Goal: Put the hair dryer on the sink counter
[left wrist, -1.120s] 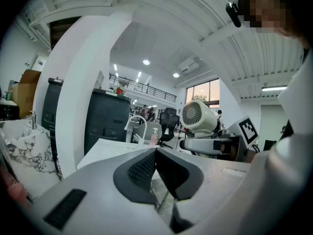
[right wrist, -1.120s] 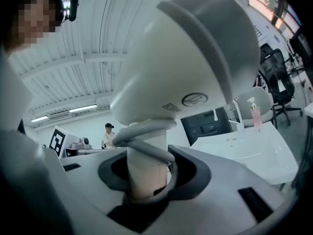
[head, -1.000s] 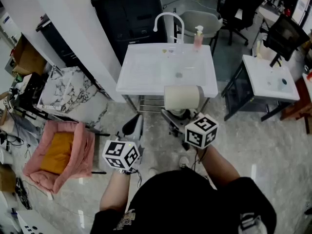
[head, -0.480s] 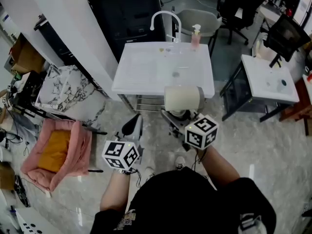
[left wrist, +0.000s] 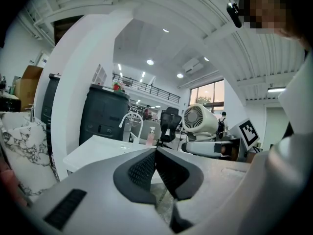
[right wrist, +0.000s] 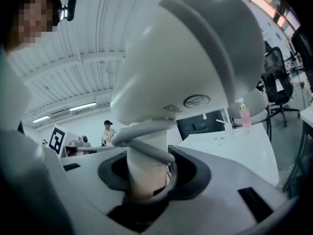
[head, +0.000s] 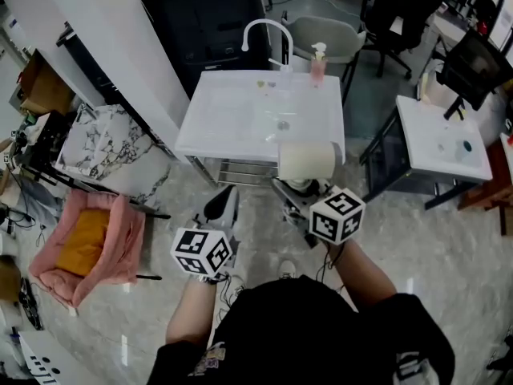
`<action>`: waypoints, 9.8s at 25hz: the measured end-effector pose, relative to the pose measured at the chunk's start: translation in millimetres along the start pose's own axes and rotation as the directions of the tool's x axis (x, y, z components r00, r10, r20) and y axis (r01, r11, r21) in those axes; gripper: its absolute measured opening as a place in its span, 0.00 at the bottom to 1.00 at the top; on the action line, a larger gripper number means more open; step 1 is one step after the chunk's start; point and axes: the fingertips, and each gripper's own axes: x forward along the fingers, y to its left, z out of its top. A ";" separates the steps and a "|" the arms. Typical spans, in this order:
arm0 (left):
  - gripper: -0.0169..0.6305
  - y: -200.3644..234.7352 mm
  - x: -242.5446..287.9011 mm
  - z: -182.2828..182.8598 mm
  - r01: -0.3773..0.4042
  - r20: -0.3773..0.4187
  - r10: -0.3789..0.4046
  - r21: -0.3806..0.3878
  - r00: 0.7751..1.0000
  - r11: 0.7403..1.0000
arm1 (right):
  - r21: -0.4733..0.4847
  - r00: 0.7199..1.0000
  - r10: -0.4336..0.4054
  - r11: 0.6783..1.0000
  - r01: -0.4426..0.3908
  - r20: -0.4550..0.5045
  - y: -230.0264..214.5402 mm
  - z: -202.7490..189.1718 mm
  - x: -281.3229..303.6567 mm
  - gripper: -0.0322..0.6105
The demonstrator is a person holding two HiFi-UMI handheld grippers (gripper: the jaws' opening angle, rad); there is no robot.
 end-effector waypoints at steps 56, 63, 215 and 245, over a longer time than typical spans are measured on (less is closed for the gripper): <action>0.03 358.6 43.9 71.0 0.280 -0.082 -0.281 -0.031 0.956 0.960 | 0.064 0.973 -0.231 0.971 0.231 -0.002 27.1 11.4 379.8 0.31; 0.03 378.8 54.1 74.5 0.286 -0.074 -0.288 -0.043 0.955 0.957 | 0.067 0.974 -0.226 0.972 0.226 -0.018 20.5 14.8 409.7 0.31; 0.03 356.0 4.6 75.2 0.235 -0.015 -0.234 0.012 0.972 0.972 | -0.192 0.964 -0.241 0.946 0.260 0.115 48.5 63.5 346.3 0.05; 0.03 163.7 -20.4 14.1 0.133 -0.073 -0.130 0.037 0.989 0.990 | -0.107 0.982 -0.171 0.978 0.179 0.073 46.7 6.4 159.1 0.05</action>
